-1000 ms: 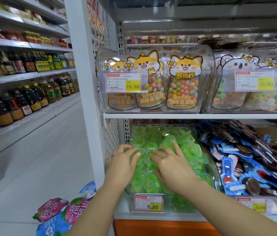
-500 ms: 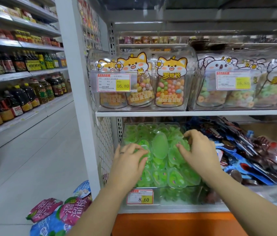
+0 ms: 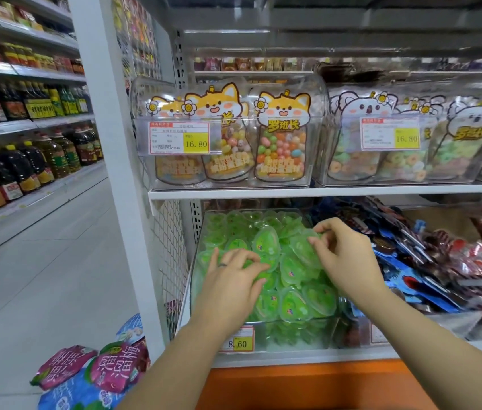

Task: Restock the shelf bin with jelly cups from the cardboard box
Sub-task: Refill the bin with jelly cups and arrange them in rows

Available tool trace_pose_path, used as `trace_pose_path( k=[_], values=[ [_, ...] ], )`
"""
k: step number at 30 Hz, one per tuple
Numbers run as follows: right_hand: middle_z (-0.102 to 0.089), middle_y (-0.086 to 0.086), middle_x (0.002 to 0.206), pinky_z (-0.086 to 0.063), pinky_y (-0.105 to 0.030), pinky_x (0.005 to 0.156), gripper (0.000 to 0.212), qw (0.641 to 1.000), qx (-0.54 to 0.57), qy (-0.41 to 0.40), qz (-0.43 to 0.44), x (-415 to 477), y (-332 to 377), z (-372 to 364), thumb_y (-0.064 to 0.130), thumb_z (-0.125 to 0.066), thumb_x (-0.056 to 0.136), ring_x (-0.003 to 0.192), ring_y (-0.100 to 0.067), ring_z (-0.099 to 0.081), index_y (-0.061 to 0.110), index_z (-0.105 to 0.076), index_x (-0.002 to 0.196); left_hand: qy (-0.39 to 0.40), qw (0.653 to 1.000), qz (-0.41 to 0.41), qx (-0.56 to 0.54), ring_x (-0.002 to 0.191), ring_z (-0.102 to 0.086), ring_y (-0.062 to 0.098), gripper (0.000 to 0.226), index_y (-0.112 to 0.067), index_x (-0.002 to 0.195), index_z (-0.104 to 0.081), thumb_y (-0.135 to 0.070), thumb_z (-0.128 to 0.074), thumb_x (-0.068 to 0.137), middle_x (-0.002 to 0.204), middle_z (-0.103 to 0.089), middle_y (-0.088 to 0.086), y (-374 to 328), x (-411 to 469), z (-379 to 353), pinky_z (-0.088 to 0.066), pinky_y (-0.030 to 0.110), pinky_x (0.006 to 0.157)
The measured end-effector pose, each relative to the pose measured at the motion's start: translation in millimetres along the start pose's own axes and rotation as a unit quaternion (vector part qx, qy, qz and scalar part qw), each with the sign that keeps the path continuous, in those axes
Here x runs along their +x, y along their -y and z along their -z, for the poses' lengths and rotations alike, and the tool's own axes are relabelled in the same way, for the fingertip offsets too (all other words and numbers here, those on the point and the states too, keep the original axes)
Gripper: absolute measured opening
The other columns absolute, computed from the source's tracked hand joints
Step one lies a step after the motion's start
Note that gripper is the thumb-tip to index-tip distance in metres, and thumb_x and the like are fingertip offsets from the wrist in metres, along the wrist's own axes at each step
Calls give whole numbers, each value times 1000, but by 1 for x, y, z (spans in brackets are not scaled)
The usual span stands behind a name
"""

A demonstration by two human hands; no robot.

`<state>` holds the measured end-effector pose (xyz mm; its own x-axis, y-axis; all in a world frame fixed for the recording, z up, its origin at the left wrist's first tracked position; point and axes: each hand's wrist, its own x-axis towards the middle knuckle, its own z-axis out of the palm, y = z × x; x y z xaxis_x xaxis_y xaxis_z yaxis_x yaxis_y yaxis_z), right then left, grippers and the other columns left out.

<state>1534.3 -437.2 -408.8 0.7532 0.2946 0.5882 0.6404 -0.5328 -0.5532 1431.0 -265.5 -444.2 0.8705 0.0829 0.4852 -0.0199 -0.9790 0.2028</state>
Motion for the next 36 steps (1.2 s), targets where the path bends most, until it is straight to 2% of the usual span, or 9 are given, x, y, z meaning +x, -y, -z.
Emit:
trace_pose_path(
  k=[2,6,11,15,21,25,28,32,36],
  values=[
    [-56,5,61,-36,-14,54,8,998,46,-19,-27,-10,-1,14,19,-64,86,54,-6,-50,21,-57,85,-11,999,-42,5,125,-43,13,31,-35,122,-60,-34,-57,91,122,-54,-13,-4,1,-1,-4,46,115],
    [-53,1,61,-37,-15,52,6,979,158,-12,-131,-35,-12,35,19,-62,89,48,-2,-45,17,-58,86,-3,993,-106,43,108,-62,21,28,-34,98,-71,-31,-79,72,101,-68,-12,-15,7,-13,-24,57,103],
    [-40,8,50,-29,-16,48,10,967,169,50,-184,-58,-23,20,13,-63,87,42,-3,-37,15,-58,79,70,990,-73,93,140,-29,18,33,-41,128,-53,-42,-44,96,137,-49,-19,-32,11,-15,11,54,111],
    [-41,8,49,-30,-25,53,10,958,177,72,-212,-57,-30,11,14,-63,87,47,-9,-38,15,-58,79,71,992,-53,92,143,-19,14,37,-43,135,-43,-43,-37,99,144,-39,-21,-35,12,-19,12,54,113],
    [-53,-1,56,-39,-26,57,11,941,189,74,-272,-45,-36,4,18,-64,87,53,-17,-49,11,-58,92,41,994,-34,96,139,-28,14,35,-39,129,-51,-46,-42,96,137,-48,-20,-39,17,-24,16,52,111],
    [-51,6,56,-35,-9,50,8,985,-2,56,-162,-48,-32,12,21,-61,90,50,-4,-45,17,-56,93,17,996,-19,91,133,-38,15,29,-36,118,-60,-45,-45,95,127,-58,-19,-40,21,-27,17,50,111],
    [-52,9,84,-32,-16,55,14,994,-78,37,-63,-55,-25,17,28,-59,90,62,-6,-47,22,-65,102,6,996,-14,91,130,-42,14,27,-36,115,-63,-44,-48,93,122,-60,-19,-40,23,-31,14,50,112],
    [-50,10,115,-47,-32,66,35,982,-154,104,35,-65,-19,14,48,-58,87,88,-15,-61,31,-64,118,-3,996,-12,89,128,-42,13,27,-35,115,-62,-44,-49,93,122,-61,-19,-39,24,-31,15,49,111],
    [-63,5,107,-51,-32,54,28,973,-187,98,97,-63,-29,10,27,-72,80,79,-18,-66,22,-70,107,-9,997,-13,77,126,-44,13,26,-35,114,-63,-44,-51,92,120,-62,-18,-39,24,-31,16,47,110]
  ],
)
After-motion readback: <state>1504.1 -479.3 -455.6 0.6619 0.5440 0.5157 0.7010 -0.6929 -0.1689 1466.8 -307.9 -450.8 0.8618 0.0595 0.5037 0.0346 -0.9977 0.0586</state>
